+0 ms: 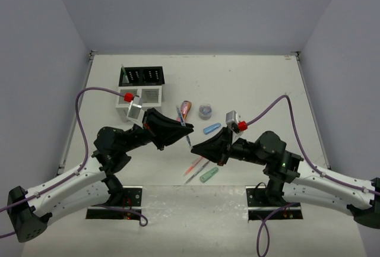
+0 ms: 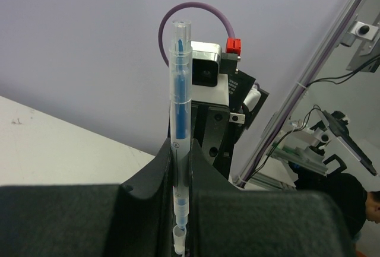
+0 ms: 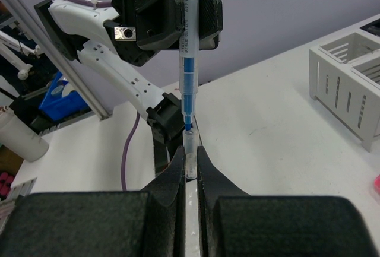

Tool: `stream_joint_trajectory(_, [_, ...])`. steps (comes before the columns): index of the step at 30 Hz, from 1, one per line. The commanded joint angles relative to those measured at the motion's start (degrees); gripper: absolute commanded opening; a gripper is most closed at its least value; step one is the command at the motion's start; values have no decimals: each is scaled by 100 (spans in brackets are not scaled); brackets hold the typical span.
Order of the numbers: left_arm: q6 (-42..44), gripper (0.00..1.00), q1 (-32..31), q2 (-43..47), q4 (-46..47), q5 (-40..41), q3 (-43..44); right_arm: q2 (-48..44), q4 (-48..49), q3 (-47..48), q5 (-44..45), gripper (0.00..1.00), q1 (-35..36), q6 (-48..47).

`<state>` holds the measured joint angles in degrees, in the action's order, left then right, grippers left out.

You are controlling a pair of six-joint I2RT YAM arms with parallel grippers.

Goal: Sort the stationery into containers
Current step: Close the pen cap on the pen.

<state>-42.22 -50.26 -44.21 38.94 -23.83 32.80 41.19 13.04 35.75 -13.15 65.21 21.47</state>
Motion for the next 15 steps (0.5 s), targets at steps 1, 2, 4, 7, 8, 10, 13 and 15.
stream_joint_trajectory(1, [135, 0, -1, 0, 290, -77, 69, -59, 235, 266, 102, 0, 18, 41])
stream_joint_trajectory(2, [127, 0, -1, 0, 290, -70, 69, -59, 227, 274, 110, 0, 18, 41])
stream_joint_trajectory(4, [126, 0, -7, -6, 304, -74, 60, -47, 220, 297, 117, 0, 12, 41])
stream_joint_trajectory(7, [110, 0, -10, -22, 349, -94, 39, -21, 229, 330, 157, 0, 14, 48])
stream_joint_trajectory(8, [97, 0, -10, -27, 374, -104, 31, -3, 234, 348, 213, 0, 9, 59])
stream_joint_trajectory(10, [83, 0, -18, -35, 403, -112, 17, 27, 235, 362, 225, 0, 17, 67])
stream_joint_trajectory(13, [102, 0, -10, -35, 404, -110, 5, 56, 285, 404, 184, 0, 11, 76])
stream_joint_trajectory(15, [126, 0, -10, -37, 404, -95, -10, 56, 387, 416, 104, 0, 9, 87])
